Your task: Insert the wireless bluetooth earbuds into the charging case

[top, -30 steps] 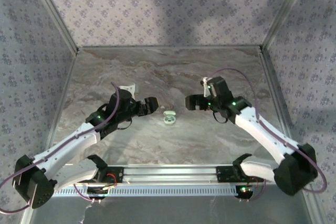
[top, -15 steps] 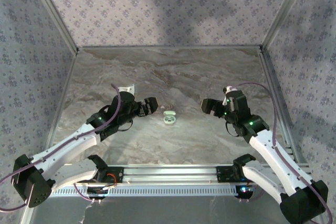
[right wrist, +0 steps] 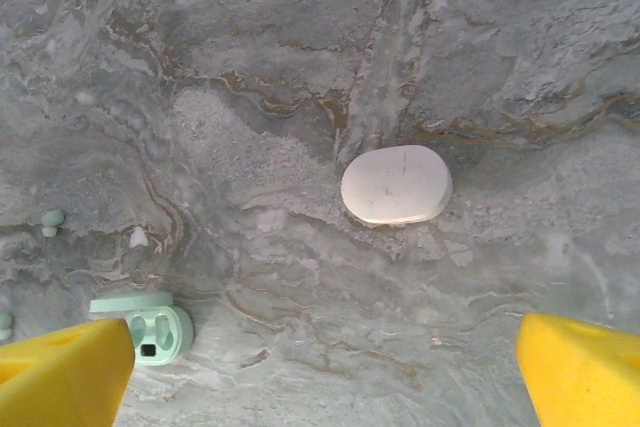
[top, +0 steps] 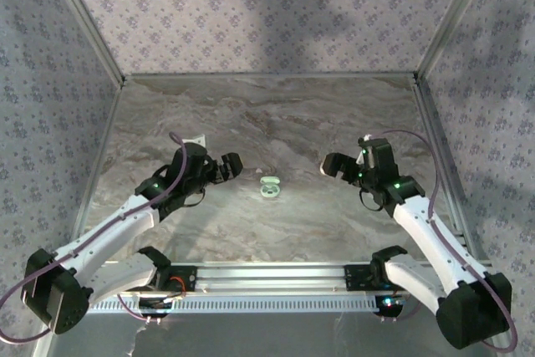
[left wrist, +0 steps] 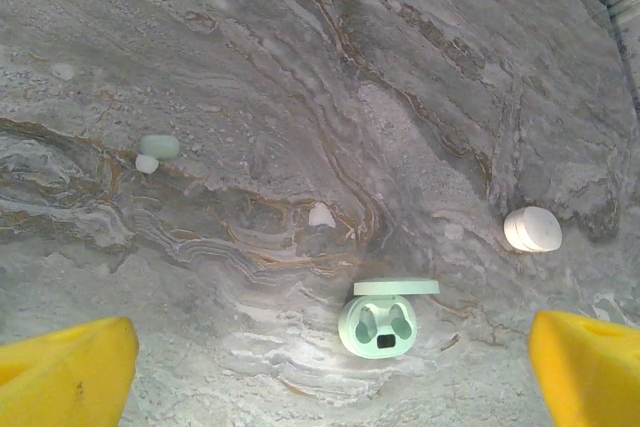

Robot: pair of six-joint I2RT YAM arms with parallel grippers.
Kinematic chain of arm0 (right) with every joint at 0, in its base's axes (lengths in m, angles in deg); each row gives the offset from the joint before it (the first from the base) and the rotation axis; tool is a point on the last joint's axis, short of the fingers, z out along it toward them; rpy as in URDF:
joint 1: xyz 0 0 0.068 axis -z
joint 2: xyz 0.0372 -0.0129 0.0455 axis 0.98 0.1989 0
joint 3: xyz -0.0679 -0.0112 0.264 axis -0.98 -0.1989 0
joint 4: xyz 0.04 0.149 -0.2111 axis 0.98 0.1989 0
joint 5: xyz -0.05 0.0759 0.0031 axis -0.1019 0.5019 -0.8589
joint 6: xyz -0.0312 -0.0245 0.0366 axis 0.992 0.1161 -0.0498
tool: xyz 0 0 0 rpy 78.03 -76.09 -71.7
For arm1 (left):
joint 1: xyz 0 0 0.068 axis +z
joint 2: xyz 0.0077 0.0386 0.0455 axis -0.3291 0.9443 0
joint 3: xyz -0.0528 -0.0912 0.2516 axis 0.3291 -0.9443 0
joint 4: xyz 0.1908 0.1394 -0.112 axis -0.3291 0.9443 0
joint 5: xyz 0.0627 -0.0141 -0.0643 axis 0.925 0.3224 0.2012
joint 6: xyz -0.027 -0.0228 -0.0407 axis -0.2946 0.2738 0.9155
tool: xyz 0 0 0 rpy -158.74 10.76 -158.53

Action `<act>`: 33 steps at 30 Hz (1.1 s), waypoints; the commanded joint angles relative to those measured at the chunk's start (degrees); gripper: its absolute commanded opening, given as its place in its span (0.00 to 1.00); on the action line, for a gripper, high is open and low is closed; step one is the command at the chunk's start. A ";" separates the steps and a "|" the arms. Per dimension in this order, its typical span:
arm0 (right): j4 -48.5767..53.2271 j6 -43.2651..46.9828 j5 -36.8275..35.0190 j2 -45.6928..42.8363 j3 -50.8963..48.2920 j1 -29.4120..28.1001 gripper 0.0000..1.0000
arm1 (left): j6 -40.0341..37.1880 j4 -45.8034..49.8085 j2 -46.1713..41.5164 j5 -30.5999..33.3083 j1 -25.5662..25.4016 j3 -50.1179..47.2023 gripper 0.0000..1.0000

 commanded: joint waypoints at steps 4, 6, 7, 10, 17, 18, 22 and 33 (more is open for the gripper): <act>-4.77 1.47 4.65 2.99 3.21 0.34 1.00 | -0.31 2.66 0.66 -4.19 4.22 -0.41 1.00; -5.46 2.45 6.74 4.93 4.31 0.60 1.00 | -1.03 3.09 1.57 -5.69 6.13 -0.20 1.00; -5.72 2.77 8.70 6.29 4.96 0.80 1.00 | -1.56 3.45 2.16 -6.49 6.99 0.13 1.00; -7.59 3.98 13.94 10.77 6.34 0.97 0.99 | -3.88 4.30 3.76 -7.64 9.34 1.46 1.00; -9.65 5.36 21.06 21.11 10.47 -1.52 0.90 | -8.52 6.51 11.29 -10.56 14.05 6.39 1.00; -8.16 6.40 20.70 22.49 12.01 -2.41 0.89 | -9.18 6.52 12.30 -10.34 14.29 6.82 1.00; -1.57 10.41 17.94 27.78 18.14 -5.58 0.85 | -10.95 6.79 17.12 -12.08 16.13 8.85 1.00; 5.07 12.71 11.98 33.42 23.39 -9.46 0.77 | -17.81 10.00 32.39 -15.09 17.16 18.18 0.79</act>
